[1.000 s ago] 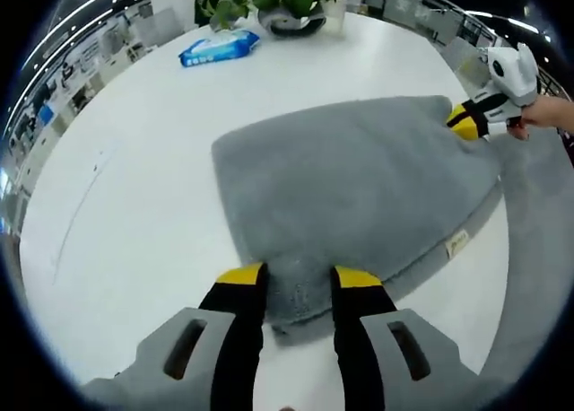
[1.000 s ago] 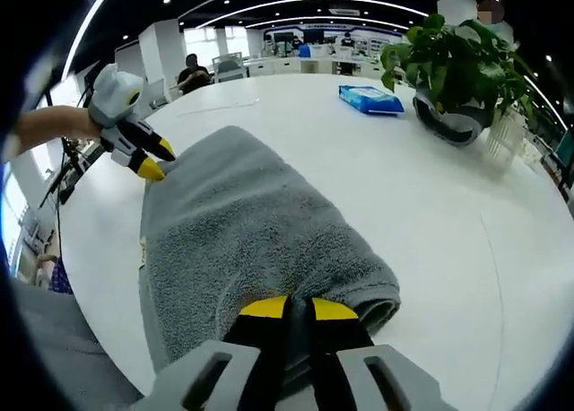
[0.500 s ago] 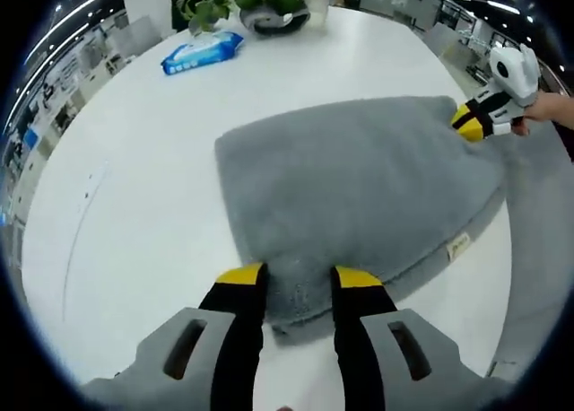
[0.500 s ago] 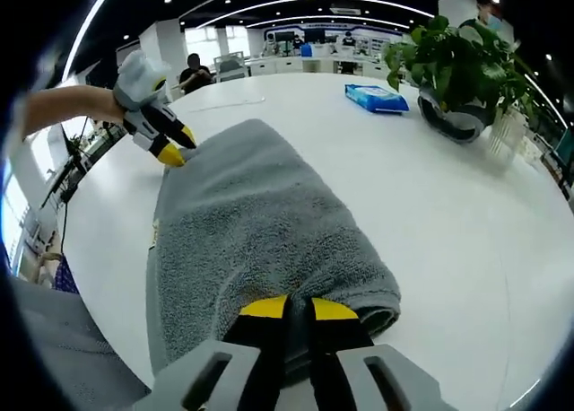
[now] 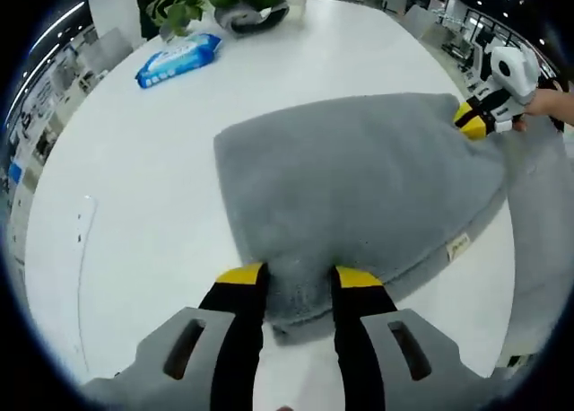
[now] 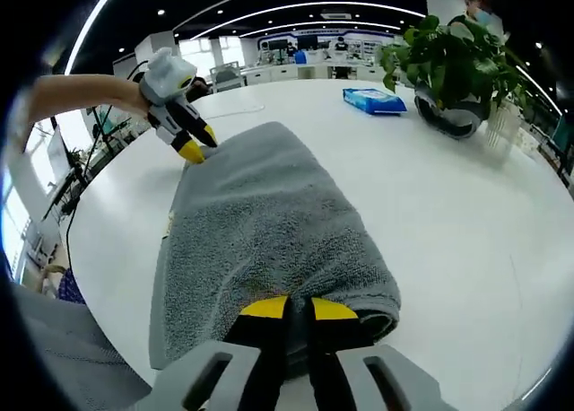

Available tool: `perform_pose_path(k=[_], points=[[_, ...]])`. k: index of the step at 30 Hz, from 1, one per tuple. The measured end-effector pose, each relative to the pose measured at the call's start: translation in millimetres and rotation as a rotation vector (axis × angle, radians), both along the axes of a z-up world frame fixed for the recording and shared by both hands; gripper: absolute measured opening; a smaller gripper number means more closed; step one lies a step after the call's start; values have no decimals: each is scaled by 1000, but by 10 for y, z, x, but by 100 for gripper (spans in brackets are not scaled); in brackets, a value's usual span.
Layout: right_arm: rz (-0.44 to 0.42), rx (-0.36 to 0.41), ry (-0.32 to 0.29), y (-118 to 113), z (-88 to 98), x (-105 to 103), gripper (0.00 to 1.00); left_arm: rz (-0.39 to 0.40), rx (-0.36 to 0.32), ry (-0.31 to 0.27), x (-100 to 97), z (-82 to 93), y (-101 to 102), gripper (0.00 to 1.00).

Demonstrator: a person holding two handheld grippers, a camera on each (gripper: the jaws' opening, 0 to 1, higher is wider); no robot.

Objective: Open the folded towel by lifting each exposed corner and separating the folded layers until the towel lies flat within the target outline without major curled edges

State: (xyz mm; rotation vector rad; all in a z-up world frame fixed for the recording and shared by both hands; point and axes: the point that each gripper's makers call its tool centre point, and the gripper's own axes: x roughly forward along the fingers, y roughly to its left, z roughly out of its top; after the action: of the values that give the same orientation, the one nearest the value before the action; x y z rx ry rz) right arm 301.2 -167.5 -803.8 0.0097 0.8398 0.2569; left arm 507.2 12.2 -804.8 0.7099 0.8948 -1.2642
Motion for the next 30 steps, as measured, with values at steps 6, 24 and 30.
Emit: perform_pose_path(k=[6,24,30], points=[[16,1,-2,42,2,-9,4,-30,-16,2,-12,37,-64,29],[57,6,-9,201,2,-63,4,-122,-52,23,136,62,-188,28],[65,31,-2,269,4,-99,4,-135,-54,23,186,55,-202,28]])
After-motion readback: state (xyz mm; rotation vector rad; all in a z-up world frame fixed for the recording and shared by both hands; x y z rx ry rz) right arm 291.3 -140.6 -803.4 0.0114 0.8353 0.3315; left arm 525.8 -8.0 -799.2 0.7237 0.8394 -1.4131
